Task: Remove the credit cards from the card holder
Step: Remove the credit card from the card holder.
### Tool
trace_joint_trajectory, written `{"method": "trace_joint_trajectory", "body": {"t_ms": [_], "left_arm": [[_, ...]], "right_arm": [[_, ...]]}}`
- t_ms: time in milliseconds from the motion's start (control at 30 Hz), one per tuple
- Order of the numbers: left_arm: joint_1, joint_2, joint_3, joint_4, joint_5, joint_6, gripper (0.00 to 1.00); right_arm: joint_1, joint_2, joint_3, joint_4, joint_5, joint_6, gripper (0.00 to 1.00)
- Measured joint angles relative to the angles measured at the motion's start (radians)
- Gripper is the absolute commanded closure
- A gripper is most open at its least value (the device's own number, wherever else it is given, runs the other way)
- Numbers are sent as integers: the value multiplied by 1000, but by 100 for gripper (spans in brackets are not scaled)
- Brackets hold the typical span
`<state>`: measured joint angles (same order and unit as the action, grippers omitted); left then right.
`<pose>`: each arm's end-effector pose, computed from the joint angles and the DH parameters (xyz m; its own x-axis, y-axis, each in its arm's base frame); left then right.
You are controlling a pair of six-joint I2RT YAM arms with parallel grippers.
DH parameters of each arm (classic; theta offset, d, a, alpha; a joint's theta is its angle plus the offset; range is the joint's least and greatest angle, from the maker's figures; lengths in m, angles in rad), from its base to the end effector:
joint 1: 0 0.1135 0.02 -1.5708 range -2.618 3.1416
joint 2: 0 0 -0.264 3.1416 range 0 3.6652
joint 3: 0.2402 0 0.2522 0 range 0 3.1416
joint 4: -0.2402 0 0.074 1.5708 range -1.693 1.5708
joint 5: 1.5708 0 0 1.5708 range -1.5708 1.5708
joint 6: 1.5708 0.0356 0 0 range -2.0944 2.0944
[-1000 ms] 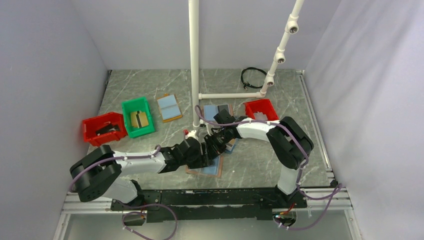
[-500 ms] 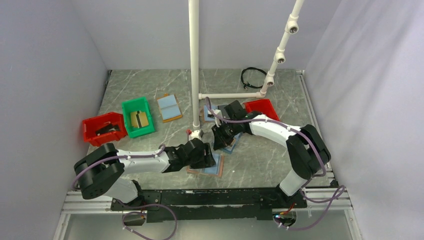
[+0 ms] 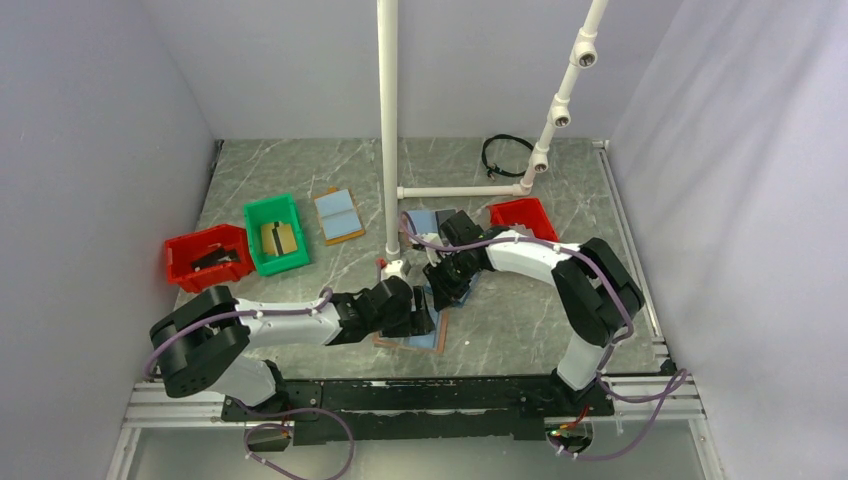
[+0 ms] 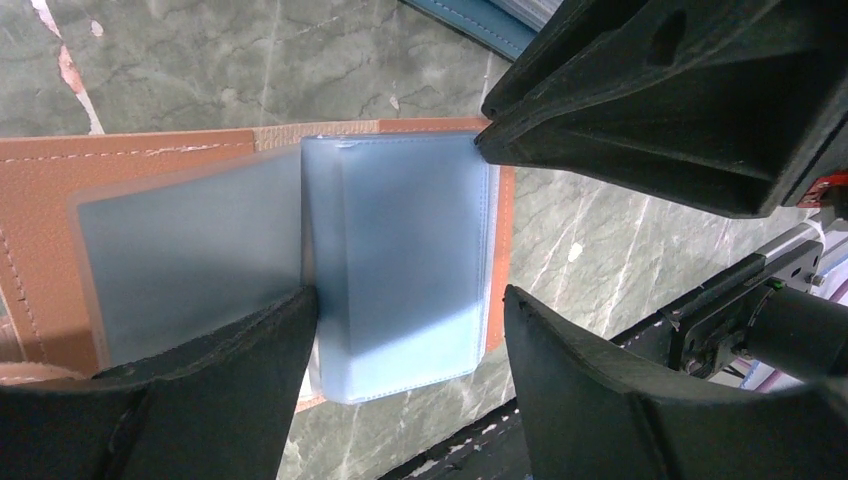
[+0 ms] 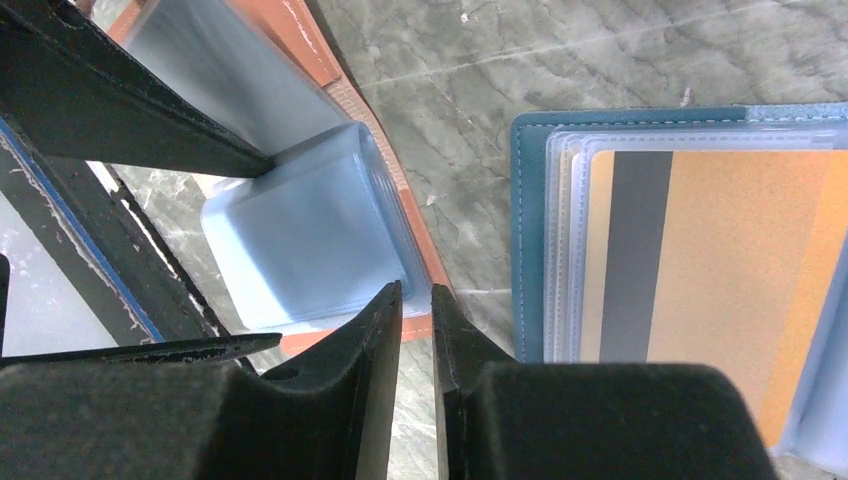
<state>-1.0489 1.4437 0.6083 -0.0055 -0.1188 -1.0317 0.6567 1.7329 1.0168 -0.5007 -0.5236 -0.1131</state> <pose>0.1374 -0.2305 0.1525 -0.8956 -0.1519 -0.4181 0.1028 0.8437 -0.5269 0.2451 0.2114 0.1602 -0.6630 -0.6345 -0.3974 -0.7456 0.5118 0.4269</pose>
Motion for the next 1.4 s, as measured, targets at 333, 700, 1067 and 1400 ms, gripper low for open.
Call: {"method": "trace_joint_trajectory", "body": {"t_ms": [333,700,1067,1400], "left_arm": [[-3,22,15,14,1,18,23],[-7,12,11,5,-17,13,44],[-8,-24,-41,69,-18,-10,65],[-6,-51,-101,155,-15,-34,65]], "right_arm": [[-4,10,15,-14,-86,3,83],[-17,10,22,-12,-144,12,82],[-13,10,22,-17,-163,19,61],[-56,-27,43,-66,-219,-19,58]]}}
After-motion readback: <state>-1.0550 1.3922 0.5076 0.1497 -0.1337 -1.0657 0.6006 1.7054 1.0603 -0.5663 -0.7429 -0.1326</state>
